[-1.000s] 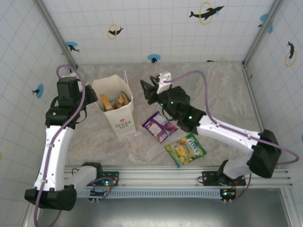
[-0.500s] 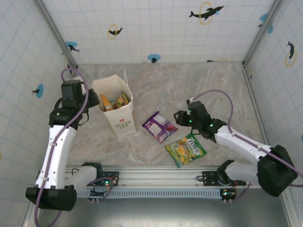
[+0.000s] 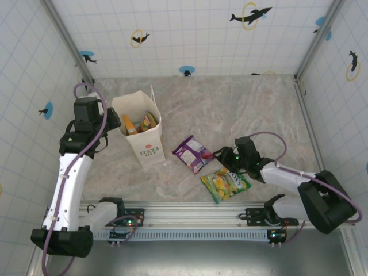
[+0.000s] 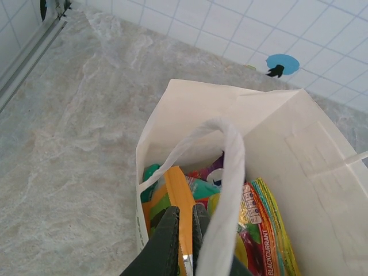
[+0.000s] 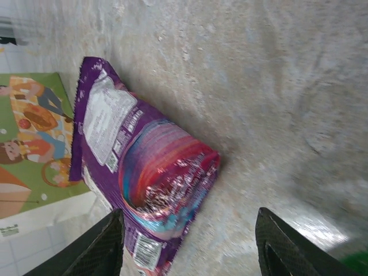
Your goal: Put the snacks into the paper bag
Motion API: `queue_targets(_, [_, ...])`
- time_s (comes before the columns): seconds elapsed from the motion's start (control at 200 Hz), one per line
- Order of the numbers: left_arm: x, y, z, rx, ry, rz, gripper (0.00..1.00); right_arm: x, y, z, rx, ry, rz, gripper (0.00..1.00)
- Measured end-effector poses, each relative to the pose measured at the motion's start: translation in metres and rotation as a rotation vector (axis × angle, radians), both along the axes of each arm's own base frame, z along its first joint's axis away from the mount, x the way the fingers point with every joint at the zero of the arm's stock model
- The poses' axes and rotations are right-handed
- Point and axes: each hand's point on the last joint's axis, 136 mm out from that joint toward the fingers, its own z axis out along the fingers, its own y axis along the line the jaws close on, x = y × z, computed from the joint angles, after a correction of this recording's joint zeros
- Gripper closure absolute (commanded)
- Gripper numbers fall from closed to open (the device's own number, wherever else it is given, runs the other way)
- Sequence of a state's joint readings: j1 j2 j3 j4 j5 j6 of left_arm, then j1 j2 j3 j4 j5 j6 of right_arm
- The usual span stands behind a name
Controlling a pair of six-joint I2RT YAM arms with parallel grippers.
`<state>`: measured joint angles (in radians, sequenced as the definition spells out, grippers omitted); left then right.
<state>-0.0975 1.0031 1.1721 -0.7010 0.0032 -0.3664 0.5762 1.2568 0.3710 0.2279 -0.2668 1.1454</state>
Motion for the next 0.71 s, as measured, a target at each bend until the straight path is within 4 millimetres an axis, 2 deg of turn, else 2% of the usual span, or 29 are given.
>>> queue_targets(0.315, [0.001,-0.001,0.001,-0.003,-0.005,-0.003,0.89,0.003,0.013,-0.016,0.035,0.048,-0.002,0.38])
queue_targets(0.706, [0.001,-0.001,0.002,-0.005,-0.011,-0.006,0.89,0.019,0.024,-0.019,0.087,0.012,-0.022,0.43])
